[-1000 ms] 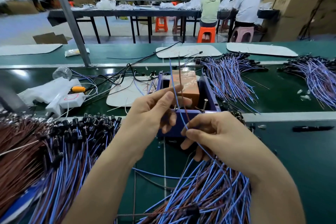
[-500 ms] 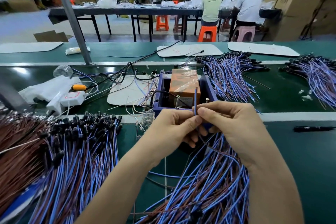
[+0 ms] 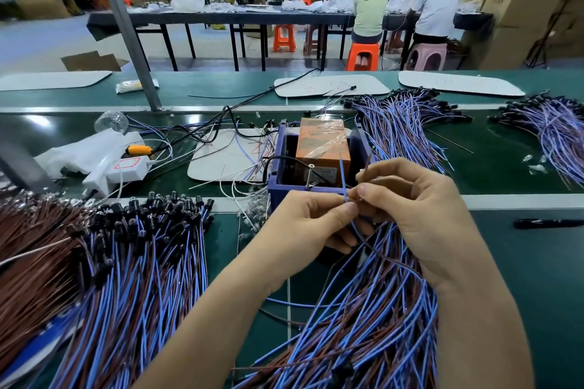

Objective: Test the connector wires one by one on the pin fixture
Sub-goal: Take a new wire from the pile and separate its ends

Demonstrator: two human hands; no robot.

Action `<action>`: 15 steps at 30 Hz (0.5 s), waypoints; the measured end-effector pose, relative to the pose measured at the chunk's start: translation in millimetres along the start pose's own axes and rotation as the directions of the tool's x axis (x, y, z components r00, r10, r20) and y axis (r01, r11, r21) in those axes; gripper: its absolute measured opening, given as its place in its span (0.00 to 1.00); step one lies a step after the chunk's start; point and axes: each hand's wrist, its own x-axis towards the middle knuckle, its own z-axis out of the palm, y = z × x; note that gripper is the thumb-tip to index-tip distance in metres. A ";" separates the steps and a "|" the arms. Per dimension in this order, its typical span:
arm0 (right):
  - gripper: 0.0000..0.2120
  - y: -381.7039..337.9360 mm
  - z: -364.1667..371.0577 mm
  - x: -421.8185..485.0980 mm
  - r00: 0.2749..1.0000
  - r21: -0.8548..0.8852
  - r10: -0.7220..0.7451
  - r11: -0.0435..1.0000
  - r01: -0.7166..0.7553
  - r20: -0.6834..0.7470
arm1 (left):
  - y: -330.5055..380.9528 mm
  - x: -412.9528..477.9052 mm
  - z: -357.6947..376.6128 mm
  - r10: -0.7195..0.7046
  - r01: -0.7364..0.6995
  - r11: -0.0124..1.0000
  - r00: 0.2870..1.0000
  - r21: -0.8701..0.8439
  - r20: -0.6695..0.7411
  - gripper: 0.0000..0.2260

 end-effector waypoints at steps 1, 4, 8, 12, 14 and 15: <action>0.09 1.8 0.1 1.7 1.000 -0.021 -0.004 1.000 0.004 -0.024 | -1.5 1.1 -0.6 -0.015 0.015 1.000 1.000 0.018 -0.016 0.11; 0.11 9.9 -2.0 8.3 0.991 -0.086 0.029 0.996 -0.040 -0.131 | -8.5 7.0 -7.2 -0.097 0.105 0.992 0.990 0.070 -0.099 0.11; 0.08 24.5 -14.0 14.1 0.975 -0.280 0.102 0.947 -0.157 -0.199 | -17.1 13.2 -22.3 -0.273 0.287 0.953 0.953 0.099 -0.135 0.15; 0.09 35.5 -25.5 17.5 0.973 -0.413 0.154 0.885 -0.213 -0.172 | -24.7 16.6 -29.2 -0.368 0.390 0.908 0.917 0.154 -0.158 0.19; 0.09 39.6 -26.7 19.3 0.971 -0.429 0.162 0.875 -0.224 -0.176 | -27.3 18.0 -30.5 -0.388 0.414 0.896 0.906 0.162 -0.171 0.20; 0.09 41.5 -26.6 20.0 0.971 -0.436 0.158 0.872 -0.223 -0.180 | -28.2 18.6 -31.1 -0.393 0.421 0.893 0.902 0.160 -0.179 0.20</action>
